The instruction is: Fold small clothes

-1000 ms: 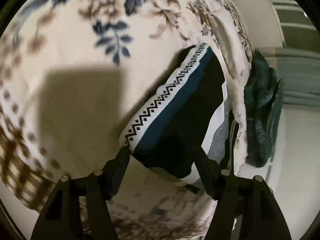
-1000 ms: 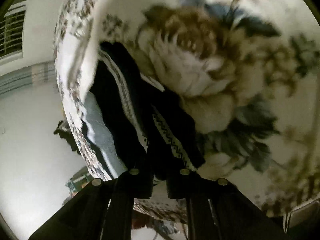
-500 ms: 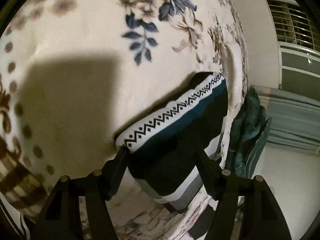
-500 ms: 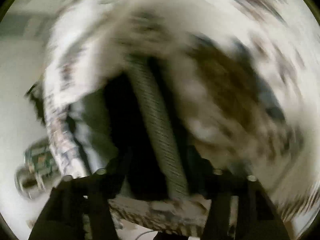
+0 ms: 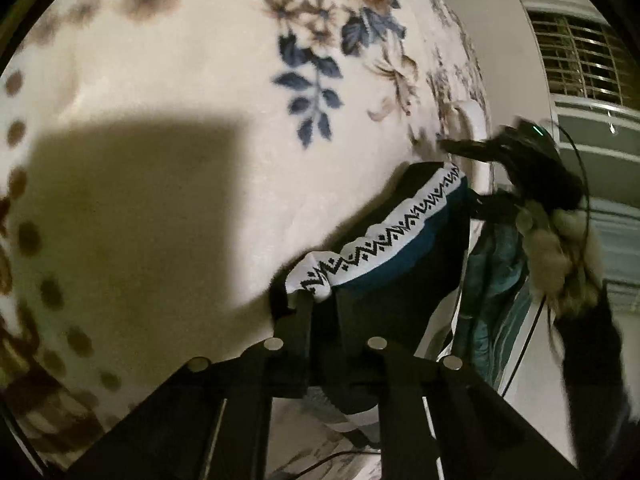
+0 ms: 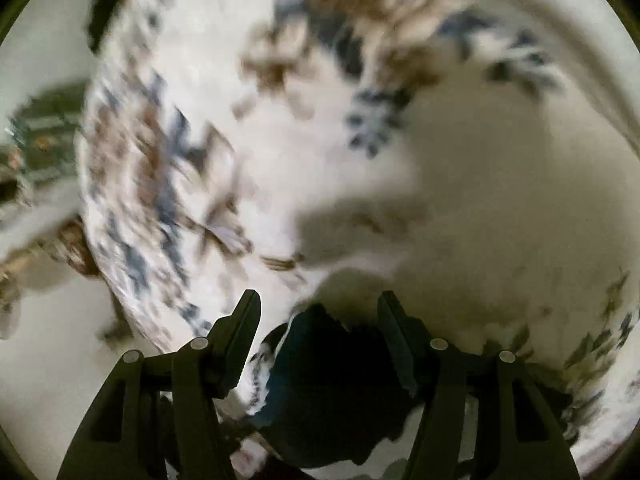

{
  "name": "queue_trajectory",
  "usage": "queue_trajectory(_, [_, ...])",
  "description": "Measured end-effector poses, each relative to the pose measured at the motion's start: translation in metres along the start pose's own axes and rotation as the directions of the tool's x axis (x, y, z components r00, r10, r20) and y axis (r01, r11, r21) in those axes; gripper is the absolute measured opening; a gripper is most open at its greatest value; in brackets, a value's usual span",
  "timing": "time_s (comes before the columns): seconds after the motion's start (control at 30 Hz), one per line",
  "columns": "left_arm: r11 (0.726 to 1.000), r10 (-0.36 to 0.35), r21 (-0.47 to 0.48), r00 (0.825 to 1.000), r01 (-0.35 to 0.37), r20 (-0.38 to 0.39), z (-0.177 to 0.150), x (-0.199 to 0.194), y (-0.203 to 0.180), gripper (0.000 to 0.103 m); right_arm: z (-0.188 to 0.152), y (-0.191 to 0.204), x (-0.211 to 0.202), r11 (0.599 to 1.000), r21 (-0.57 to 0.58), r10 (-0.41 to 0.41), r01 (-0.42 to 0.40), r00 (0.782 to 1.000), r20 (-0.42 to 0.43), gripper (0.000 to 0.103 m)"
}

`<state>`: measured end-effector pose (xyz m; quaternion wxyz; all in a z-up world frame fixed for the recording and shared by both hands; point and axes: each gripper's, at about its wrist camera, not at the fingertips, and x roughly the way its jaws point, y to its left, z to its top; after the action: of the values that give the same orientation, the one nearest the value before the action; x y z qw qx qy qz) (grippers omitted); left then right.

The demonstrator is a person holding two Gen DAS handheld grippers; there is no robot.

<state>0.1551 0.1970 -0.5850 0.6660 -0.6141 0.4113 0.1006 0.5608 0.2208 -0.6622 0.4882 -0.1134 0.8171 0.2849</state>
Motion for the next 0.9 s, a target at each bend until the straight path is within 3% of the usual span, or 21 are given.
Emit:
queue_trajectory(0.03, [1.0, -0.007, -0.005, 1.0, 0.007, 0.002, -0.001, -0.001, 0.001, 0.007, 0.001, 0.001, 0.006, 1.0, 0.013, -0.025, 0.026, 0.999, -0.025, 0.009])
queue_trajectory(0.13, [1.0, -0.021, -0.012, 1.0, 0.021, 0.003, -0.002, -0.003, 0.005, 0.007, 0.006, -0.009, -0.006, 0.993, 0.116, -0.042, 0.036, 0.998, 0.046, 0.008])
queue_trajectory(0.23, [0.999, -0.038, -0.026, 0.999, 0.038, 0.001, 0.001, -0.003, 0.008, 0.007, 0.008, -0.029, -0.007, 0.976, 0.218, 0.0, -0.017, 0.997, 0.077, 0.008])
queue_trajectory(0.4, [0.999, -0.033, -0.033, 0.999, 0.032, -0.038, 0.005, -0.006, 0.005, 0.01, 0.007, -0.032, -0.003, 0.975, 0.199, 0.086, -0.102, 0.992, 0.088, 0.01])
queue_trajectory(0.47, [1.0, 0.005, 0.0, 0.998, -0.005, -0.07, 0.009, -0.012, -0.003, 0.017, 0.0, -0.034, -0.016, 0.975, 0.167, 0.133, -0.149, 0.986, 0.105, 0.027])
queue_trajectory(0.5, [0.999, 0.033, 0.027, 0.997, -0.031, -0.069, 0.01, -0.017, -0.007, 0.027, -0.012, -0.04, -0.031, 0.969, 0.15, 0.176, -0.199, 0.973, 0.152, 0.051])
queue_trajectory(0.53, [0.997, 0.039, 0.069, 0.997, -0.035, -0.06, 0.012, -0.025, -0.014, 0.036, -0.018, -0.045, -0.042, 0.965, 0.141, 0.194, -0.222, 0.963, 0.186, 0.067])
queue_trajectory(0.57, [0.994, 0.043, 0.101, 0.998, -0.038, -0.052, 0.014, -0.032, -0.02, 0.061, -0.033, -0.054, -0.058, 0.962, 0.131, 0.206, -0.241, 0.95, 0.236, 0.071])
queue_trajectory(0.6, [0.989, 0.064, 0.133, 0.997, -0.058, -0.038, 0.018, -0.039, -0.026, 0.073, -0.049, -0.064, -0.07, 0.959, 0.125, 0.211, -0.253, 0.937, 0.277, 0.072])
queue_trajectory(0.73, [0.965, 0.11, 0.241, 0.994, -0.105, -0.005, 0.041, -0.046, -0.055, 0.073, -0.137, -0.133, -0.098, 0.927, 0.229, 0.177, -0.298, 0.884, 0.433, 0.077])
queue_trajectory(0.83, [0.936, 0.128, 0.329, 0.992, -0.123, 0.007, 0.063, -0.027, -0.082, 0.073, -0.196, -0.193, -0.085, 0.865, 0.357, 0.149, -0.354, 0.859, 0.49, 0.078])
queue_trajectory(0.9, [0.913, 0.124, 0.392, 0.992, -0.109, -0.014, 0.079, 0.001, -0.105, 0.073, -0.223, -0.223, -0.067, 0.82, 0.42, 0.15, -0.388, 0.855, 0.496, 0.078])
